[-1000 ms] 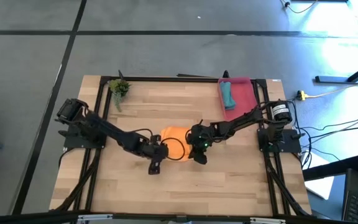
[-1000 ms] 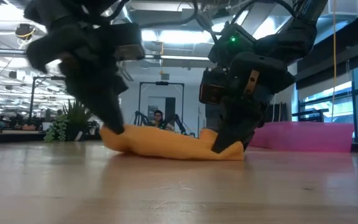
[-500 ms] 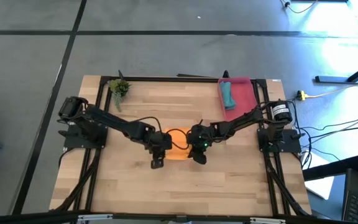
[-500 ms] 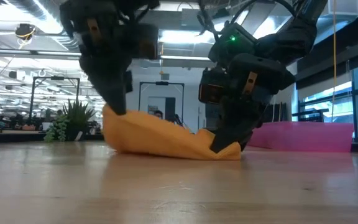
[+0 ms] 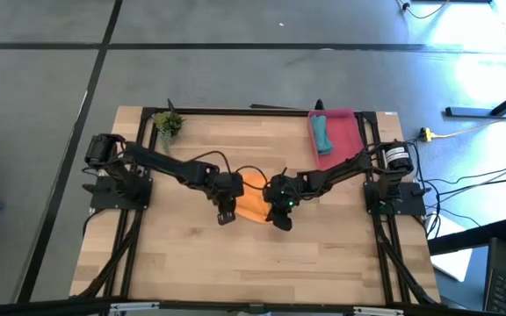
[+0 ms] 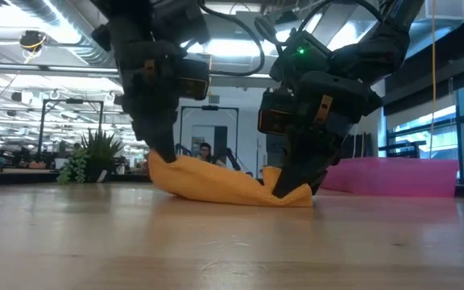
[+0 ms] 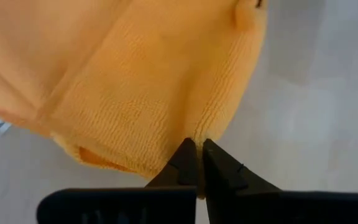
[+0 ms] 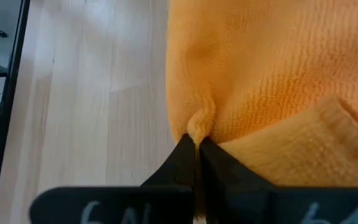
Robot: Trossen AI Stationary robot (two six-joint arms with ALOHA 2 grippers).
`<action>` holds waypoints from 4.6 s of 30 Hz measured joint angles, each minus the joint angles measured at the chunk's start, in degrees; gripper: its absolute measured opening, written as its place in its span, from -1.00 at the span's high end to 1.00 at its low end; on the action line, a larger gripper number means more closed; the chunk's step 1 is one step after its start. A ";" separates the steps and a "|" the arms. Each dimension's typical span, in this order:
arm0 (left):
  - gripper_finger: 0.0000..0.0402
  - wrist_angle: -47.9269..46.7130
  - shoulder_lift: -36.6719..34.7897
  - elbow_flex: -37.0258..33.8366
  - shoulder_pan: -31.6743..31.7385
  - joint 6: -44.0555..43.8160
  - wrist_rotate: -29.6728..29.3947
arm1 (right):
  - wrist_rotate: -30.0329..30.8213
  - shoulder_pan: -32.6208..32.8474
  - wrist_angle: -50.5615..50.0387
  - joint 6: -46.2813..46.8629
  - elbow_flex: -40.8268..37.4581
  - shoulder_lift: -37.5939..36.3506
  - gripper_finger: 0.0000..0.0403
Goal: Roll microfiber towels into tight, uniform cylinder then place into a basket
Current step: Roll the yellow microfiber cloth on the table
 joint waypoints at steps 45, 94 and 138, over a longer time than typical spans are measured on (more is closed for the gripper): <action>1.00 8.34 8.59 0.20 9.39 1.93 -1.36 | -1.16 0.11 -0.72 -0.15 -0.07 0.14 0.96; 1.00 7.27 8.76 0.04 5.60 4.44 -3.76 | 7.46 -4.45 -13.45 -7.50 -0.11 -14.83 0.96; 1.00 3.25 2.58 -0.22 2.56 3.53 -15.34 | 13.11 -8.90 -15.78 -6.05 0.00 -8.13 0.96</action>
